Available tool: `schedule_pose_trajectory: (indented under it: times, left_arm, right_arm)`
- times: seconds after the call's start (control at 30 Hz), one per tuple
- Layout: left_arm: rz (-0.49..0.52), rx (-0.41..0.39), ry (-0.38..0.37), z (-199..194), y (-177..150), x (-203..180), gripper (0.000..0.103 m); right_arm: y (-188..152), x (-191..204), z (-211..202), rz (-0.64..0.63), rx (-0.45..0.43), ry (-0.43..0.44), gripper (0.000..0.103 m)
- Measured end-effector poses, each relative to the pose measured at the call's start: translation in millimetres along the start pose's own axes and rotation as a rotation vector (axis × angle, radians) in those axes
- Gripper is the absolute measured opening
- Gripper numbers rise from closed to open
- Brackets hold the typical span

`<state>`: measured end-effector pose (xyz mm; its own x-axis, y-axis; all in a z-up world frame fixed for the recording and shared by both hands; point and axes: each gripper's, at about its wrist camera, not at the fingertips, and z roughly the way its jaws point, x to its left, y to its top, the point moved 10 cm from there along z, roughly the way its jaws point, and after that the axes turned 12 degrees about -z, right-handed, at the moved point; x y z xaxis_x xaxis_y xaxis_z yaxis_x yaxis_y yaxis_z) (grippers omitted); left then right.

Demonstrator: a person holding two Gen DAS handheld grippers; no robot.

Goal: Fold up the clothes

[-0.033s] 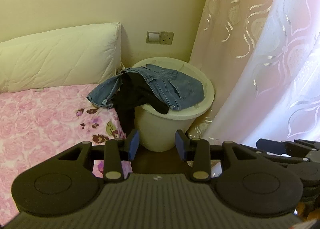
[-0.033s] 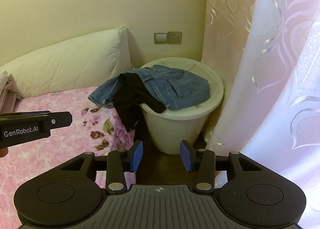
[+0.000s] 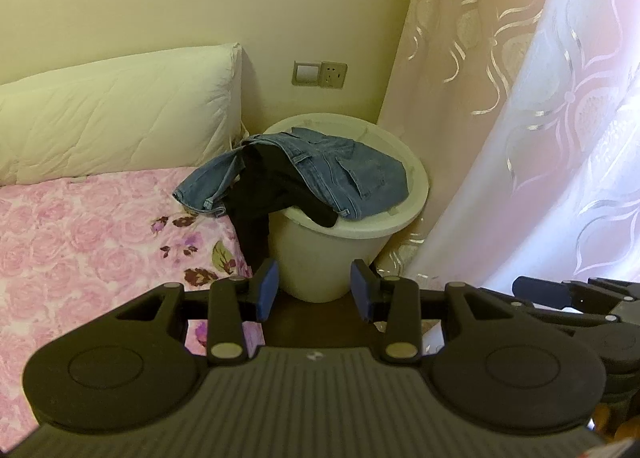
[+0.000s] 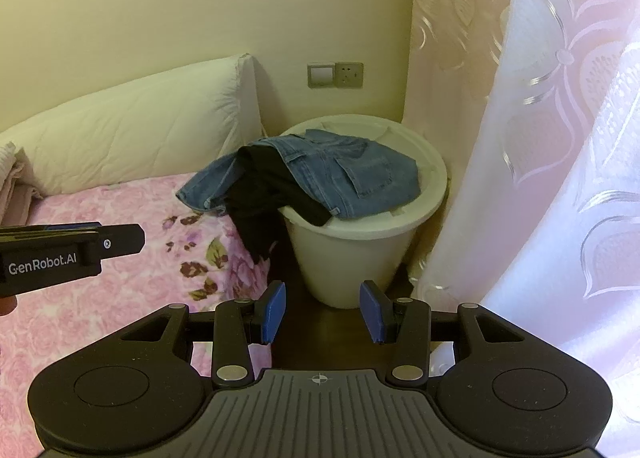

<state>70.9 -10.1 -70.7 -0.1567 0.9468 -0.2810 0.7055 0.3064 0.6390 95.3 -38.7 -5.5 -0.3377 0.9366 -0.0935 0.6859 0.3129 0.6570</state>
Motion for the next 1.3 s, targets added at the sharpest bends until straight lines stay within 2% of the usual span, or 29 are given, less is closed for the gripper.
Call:
schedule_pose_trajectory:
  times: [0.17,0.8,1.3]
  left_arm:
    - [0.000,-0.005,0.003,1,3,-2,0.036]
    - [-0.011,-0.016,0.014,4,-34,-8,0.036]
    - [-0.009,0.005,0.007,2,-21,-4,0.036]
  right_arm:
    - [3,4,-1,-0.001,0.001,0.003,0.045]
    - [-2,2,-3,-0.018,0.004,-0.009,0.045]
    - [3,2,-1,-0.025,0.006,-0.010,0.045]
